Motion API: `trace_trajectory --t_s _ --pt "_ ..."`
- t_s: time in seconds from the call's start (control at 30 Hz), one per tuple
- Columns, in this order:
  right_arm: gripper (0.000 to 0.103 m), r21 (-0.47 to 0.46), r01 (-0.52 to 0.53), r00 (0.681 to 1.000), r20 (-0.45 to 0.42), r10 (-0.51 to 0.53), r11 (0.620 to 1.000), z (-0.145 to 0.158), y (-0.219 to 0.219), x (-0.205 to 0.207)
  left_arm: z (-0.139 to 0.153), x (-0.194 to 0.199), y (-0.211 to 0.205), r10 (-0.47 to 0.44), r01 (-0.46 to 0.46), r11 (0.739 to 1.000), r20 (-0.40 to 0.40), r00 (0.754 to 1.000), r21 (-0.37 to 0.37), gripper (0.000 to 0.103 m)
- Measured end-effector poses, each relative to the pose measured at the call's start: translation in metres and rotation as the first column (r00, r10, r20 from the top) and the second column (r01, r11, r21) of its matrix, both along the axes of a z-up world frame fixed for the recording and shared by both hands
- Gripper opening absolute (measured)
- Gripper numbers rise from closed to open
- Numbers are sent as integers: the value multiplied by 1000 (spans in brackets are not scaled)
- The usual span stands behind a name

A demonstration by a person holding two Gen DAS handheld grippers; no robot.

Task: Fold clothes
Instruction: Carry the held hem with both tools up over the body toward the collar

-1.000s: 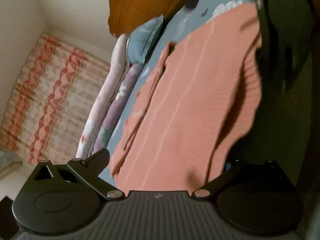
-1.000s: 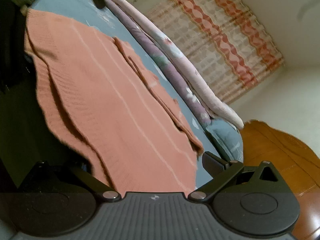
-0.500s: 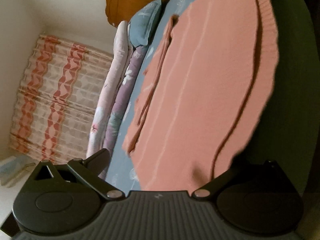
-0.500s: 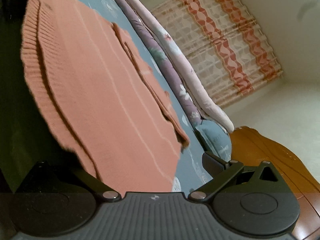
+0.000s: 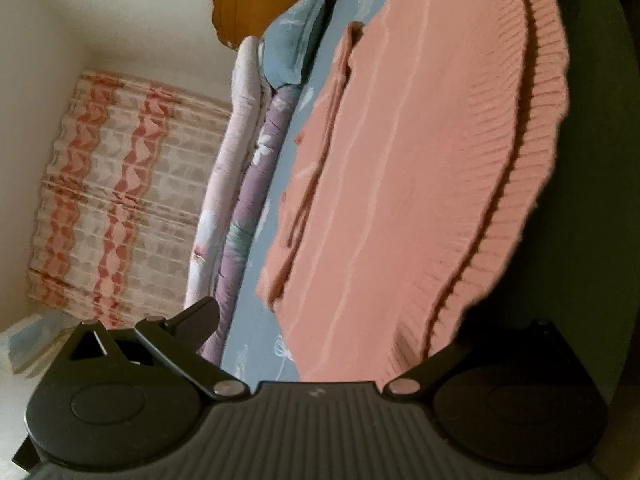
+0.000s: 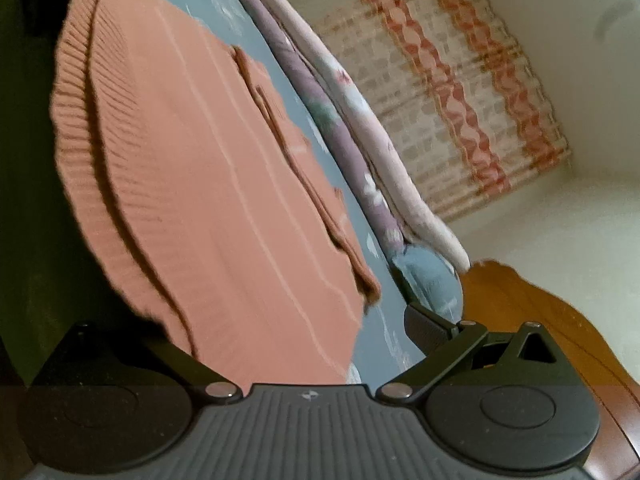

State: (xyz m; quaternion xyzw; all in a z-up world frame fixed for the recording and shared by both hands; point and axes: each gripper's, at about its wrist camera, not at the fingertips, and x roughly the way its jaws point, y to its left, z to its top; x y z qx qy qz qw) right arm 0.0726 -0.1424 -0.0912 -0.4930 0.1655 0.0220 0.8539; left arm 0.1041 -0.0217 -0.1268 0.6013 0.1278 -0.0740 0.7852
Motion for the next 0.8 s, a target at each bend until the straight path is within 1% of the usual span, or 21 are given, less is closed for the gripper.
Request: trace_trajectory --t_s 0.07,0.13,0.2,0.27,0.33,0.5,0.53,0.6,0.7,0.8 --pt "103 -8 -11 1000 -1 11 1000 -1 2 -1 -4 -1 -2 -22 22 1000 -23 999 20 102" --pt "101 -40 -24 1000 5 24 999 -4 7 -3 -6 -3 -4 -33 34 999 -18 999 36 101" --pt "94 -57 -37 999 0 38 998 -6 9 -5 -5 -2 -2 -27 27 1000 -34 999 10 99" --pt "90 -63 -45 999 -8 45 997 -7 10 -7 -5 -4 0 -44 44 999 -47 998 -2 92" --pt "90 -85 -51 999 -2 51 995 -9 13 -10 -8 -6 1 -55 56 998 -38 998 2 91" --pt "89 -105 -56 998 0 57 993 -10 13 -10 -14 -11 -2 -76 77 997 -29 997 30 84" --pt "89 -120 -65 998 -1 65 991 -10 13 -10 -14 -11 -2 -87 89 995 -27 996 53 84" --pt "91 -151 -84 996 -6 84 985 -9 12 -10 -15 -12 -2 -110 112 989 -24 994 98 88" --pt "92 -184 -63 998 -23 60 981 -6 6 -5 -16 -7 3 -98 101 982 -31 995 160 88" --pt "91 -189 -57 998 -36 51 980 -8 0 -7 -19 -3 11 -90 99 973 -52 995 206 88"
